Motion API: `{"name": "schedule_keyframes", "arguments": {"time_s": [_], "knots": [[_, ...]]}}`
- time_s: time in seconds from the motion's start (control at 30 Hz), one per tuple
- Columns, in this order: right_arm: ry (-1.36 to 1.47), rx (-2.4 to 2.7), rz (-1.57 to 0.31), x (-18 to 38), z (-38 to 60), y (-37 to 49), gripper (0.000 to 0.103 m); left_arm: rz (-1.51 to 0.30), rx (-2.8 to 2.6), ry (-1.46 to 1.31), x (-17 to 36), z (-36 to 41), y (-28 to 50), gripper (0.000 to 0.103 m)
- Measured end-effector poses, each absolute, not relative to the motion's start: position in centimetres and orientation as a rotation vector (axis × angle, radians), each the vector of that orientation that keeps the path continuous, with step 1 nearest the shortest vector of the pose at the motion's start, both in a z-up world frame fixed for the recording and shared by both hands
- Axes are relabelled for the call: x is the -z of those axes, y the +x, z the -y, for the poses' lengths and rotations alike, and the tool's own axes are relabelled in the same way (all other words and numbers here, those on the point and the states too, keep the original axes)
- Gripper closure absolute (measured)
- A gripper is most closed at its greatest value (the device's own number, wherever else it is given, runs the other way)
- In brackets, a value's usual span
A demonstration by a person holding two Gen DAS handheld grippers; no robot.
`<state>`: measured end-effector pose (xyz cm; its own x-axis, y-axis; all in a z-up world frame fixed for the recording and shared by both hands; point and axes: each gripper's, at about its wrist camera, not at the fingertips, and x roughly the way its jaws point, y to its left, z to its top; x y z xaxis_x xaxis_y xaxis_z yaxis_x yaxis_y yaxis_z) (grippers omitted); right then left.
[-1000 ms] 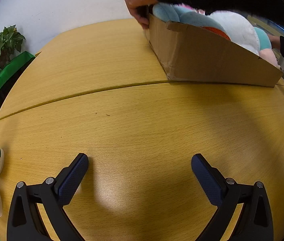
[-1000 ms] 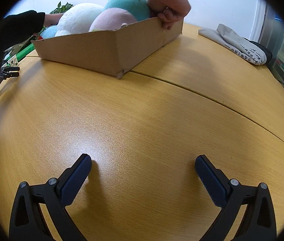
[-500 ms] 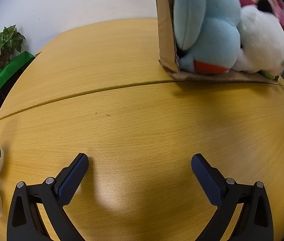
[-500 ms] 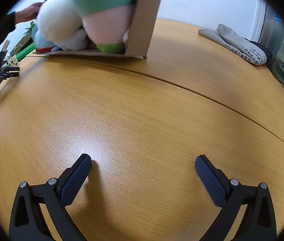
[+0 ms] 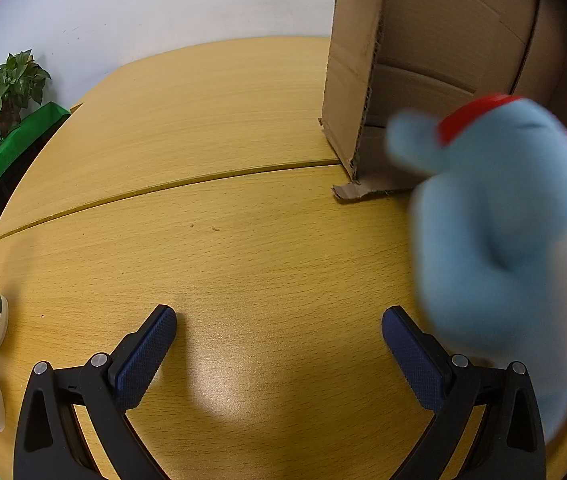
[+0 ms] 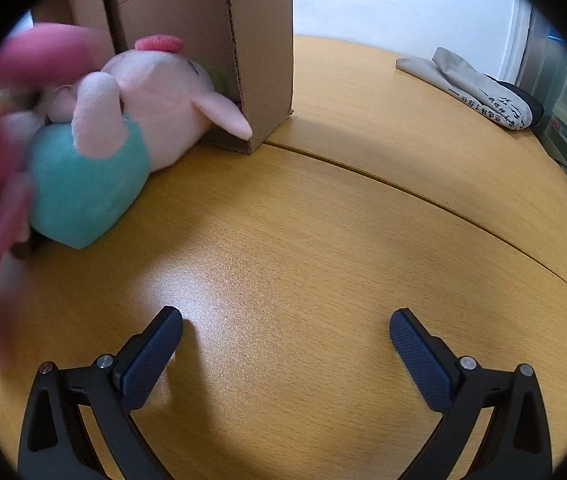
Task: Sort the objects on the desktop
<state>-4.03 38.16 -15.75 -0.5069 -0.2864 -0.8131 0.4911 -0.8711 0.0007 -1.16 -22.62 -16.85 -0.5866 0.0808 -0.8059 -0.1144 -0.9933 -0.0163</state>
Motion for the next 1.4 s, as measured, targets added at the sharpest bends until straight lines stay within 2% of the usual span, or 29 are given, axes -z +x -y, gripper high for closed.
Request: {"name": "schedule_keyframes", "arguments": {"time_s": [1.4], "knots": [[1.219,2.372,-0.319,15.89,-38.18,-4.00,0.000,-0.056,-2.705,-1.370,16.80,22.35,-1.16,0.000]]}}
